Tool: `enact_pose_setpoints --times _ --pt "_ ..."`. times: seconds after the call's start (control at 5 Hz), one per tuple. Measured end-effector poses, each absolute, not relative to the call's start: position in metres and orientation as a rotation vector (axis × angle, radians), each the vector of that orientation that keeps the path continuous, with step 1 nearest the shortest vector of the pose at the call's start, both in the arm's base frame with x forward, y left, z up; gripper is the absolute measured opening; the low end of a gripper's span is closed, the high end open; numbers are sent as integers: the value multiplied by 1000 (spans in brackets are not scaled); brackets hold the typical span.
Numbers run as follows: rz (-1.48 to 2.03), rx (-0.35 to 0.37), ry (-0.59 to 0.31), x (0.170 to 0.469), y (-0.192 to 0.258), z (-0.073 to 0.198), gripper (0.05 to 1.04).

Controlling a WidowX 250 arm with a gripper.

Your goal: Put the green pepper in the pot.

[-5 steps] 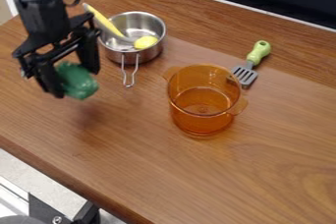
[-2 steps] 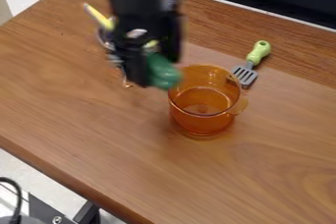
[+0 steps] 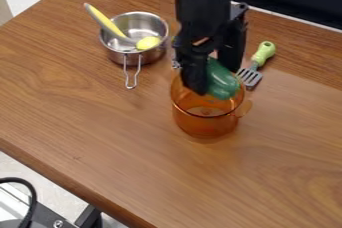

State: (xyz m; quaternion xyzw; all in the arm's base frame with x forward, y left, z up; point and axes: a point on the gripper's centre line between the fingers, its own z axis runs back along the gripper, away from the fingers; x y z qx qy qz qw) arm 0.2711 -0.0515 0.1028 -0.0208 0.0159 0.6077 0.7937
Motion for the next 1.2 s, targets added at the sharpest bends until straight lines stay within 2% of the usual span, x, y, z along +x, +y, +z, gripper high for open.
enact_pose_setpoints --times 0.4,0.6,0.8,1.2 --pt "1314 -38 19 279 -46 93 859" --pt "1313 -8 54 274 -43 91 898" --pt "1299 21 58 273 -41 90 1001" --pt "1273 9 78 274 -36 93 1001"
